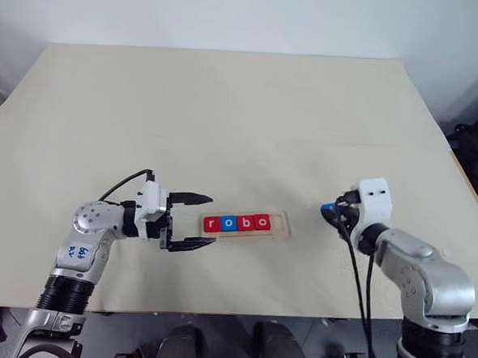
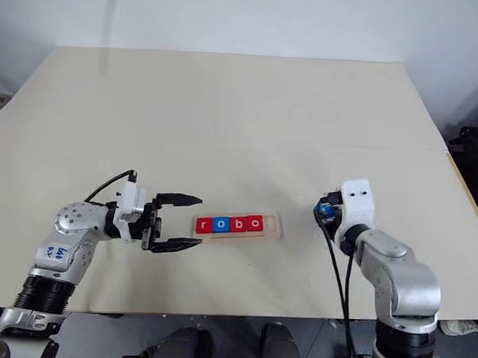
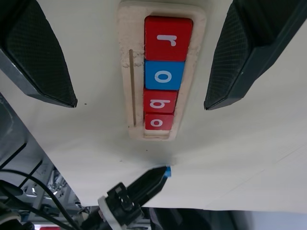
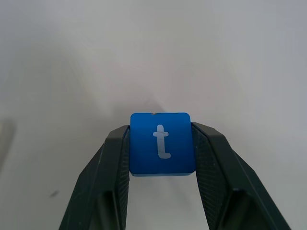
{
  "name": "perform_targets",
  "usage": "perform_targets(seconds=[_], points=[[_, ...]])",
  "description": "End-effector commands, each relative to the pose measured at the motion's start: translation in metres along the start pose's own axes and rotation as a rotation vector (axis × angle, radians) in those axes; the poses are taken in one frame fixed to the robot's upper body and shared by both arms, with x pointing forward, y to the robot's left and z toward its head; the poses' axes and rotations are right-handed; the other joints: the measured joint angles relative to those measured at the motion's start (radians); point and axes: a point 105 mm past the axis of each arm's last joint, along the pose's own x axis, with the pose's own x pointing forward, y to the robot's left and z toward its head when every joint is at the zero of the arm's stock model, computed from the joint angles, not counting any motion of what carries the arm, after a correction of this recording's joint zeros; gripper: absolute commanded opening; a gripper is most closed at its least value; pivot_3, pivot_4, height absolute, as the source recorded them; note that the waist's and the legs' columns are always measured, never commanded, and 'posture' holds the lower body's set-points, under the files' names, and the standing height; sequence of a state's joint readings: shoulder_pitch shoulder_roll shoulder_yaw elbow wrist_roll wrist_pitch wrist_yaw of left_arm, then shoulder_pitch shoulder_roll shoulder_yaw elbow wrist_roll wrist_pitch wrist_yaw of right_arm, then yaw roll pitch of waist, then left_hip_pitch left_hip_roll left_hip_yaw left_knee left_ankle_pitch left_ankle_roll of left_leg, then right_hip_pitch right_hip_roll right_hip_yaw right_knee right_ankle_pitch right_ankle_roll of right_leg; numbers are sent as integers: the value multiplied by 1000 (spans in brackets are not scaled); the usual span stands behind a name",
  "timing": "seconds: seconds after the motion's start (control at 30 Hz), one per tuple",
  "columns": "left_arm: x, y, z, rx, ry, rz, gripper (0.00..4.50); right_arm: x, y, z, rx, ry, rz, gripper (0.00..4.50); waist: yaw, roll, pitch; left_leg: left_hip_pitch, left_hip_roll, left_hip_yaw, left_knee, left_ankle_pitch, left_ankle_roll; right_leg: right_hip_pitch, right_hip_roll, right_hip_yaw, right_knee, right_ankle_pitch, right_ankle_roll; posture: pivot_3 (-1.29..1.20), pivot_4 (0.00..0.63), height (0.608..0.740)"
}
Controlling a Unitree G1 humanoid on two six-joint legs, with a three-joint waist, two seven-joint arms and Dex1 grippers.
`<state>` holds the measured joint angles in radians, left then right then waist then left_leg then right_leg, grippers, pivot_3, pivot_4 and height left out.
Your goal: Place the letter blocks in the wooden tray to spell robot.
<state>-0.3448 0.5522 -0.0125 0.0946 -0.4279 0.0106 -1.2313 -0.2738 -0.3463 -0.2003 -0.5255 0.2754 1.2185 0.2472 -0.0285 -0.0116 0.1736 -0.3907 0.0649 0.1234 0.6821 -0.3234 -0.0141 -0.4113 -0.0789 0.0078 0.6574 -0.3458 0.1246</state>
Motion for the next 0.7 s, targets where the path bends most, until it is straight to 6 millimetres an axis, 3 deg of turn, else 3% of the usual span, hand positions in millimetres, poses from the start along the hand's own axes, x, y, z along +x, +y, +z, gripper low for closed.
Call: perform_targets(seconds=[0.03,0.23,0.33,0.53,0.7], points=[[0,4,6,24,-12,-6,4500,-7,-2,8,-9,-49,-37,1472,0,0,0,0,0,0,0,0,0,0,0,0,0,0,0,0,150,740],[-2,6,6,34,-10,0,4500,-10,-1,6,-1,-57,15,3420,1,0,0,0,0,0,0,0,0,0,0,0,-1,0,0,0,150,740],[-2,6,6,36,-9,5,4500,-23,-1,9,-35,-56,162,4432,1,0,0,0,0,0,0,0,0,0,0,0,-1,0,0,0,150,740],[-5,6,4,35,-7,13,4500,-62,-33,5,-213,-124,309,4470,14,-1,0,0,-1,-2,0,-2,3,3,0,-1,-6,0,1,0,150,740],[-6,7,4,38,-5,20,4500,-76,-74,-12,-324,-117,285,4470,16,-1,0,2,-1,0,0,-2,3,4,0,0,-5,1,1,0,150,740]])
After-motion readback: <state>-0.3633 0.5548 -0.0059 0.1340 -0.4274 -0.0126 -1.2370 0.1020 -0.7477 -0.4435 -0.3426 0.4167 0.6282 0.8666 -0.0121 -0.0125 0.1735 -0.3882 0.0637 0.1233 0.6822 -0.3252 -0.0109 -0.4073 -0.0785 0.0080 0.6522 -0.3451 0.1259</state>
